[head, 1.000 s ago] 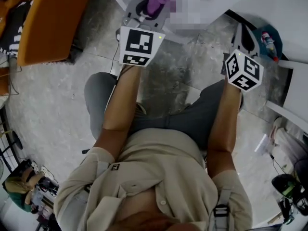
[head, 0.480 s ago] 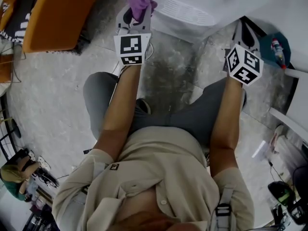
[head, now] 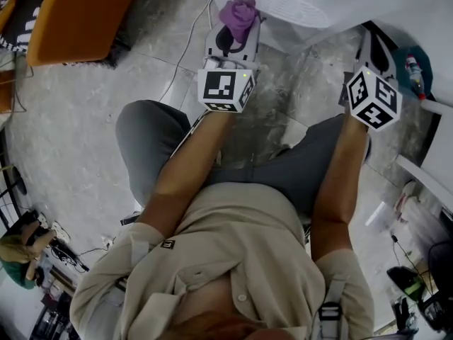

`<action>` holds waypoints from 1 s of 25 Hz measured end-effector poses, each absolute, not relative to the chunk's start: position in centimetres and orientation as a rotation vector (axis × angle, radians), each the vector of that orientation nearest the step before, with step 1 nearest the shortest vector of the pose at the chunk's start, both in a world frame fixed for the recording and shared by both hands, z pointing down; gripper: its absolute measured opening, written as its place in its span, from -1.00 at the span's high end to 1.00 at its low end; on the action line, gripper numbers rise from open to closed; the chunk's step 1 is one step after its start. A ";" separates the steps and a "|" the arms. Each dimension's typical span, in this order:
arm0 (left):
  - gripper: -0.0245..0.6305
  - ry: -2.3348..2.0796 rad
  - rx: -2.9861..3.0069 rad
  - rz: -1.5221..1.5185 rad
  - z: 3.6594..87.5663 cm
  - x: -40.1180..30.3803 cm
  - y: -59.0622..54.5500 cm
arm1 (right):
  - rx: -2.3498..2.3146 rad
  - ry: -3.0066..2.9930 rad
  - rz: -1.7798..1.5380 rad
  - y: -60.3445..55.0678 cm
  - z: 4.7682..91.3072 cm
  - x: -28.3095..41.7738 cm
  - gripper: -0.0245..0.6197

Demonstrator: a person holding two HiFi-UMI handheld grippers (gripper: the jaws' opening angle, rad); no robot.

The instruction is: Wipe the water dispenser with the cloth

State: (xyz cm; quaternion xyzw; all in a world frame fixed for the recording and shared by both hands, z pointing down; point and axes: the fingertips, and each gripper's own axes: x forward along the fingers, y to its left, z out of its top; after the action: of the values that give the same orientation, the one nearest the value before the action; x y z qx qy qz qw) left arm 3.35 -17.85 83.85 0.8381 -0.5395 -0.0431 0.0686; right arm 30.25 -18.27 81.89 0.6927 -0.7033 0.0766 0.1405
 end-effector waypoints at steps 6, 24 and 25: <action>0.54 -1.205 2.638 0.233 90.8 10.5 -15.3 | 1.966 -2.043 0.210 -17.2 81.2 28.9 0.84; 0.55 -1.565 2.238 0.329 95.9 -3.5 -24.1 | 1.941 -1.985 0.233 -18.4 83.7 30.7 0.84; 0.55 -1.508 2.284 0.344 96.3 -1.5 -23.8 | 1.944 -1.984 0.232 -18.7 83.8 30.7 0.84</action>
State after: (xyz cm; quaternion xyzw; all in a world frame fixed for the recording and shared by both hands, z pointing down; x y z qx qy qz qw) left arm -1.50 -23.82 96.30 0.8128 -0.5367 0.1226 0.1905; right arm 30.75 -18.65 83.76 0.6865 -0.7007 0.0821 0.1762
